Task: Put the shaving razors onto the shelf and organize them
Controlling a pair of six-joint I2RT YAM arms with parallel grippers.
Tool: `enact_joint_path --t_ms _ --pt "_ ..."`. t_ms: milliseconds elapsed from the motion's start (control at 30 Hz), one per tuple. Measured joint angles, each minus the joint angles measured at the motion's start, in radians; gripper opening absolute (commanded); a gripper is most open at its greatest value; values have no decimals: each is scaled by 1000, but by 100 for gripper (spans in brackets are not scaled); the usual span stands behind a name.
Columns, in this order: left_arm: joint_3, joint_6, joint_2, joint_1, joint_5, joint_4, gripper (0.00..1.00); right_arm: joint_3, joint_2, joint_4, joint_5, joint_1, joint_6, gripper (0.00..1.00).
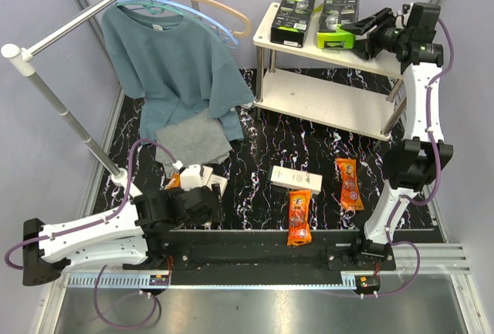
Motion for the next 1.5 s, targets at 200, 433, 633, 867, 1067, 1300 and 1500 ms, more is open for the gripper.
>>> enact_joint_path --t_ms 200,433,633,867,1067,1300,1500 --pt "0 0 6 0 0 0 99 -88 0 131 -51 -1 92 2" --pt "0 0 16 -3 0 0 99 -158 -18 252 -66 -1 153 4" --pt "0 1 38 -3 0 3 99 -180 -23 293 -75 3 173 8" --pt "2 3 47 -3 0 4 99 -185 -26 297 -79 20 173 18" --pt "2 3 47 -4 0 4 99 -194 -46 260 -66 26 150 41" --pt "2 3 43 -4 0 4 99 -198 -72 188 -43 26 101 67" --pt "2 3 37 -4 0 4 99 -144 -82 116 -22 31 31 91"
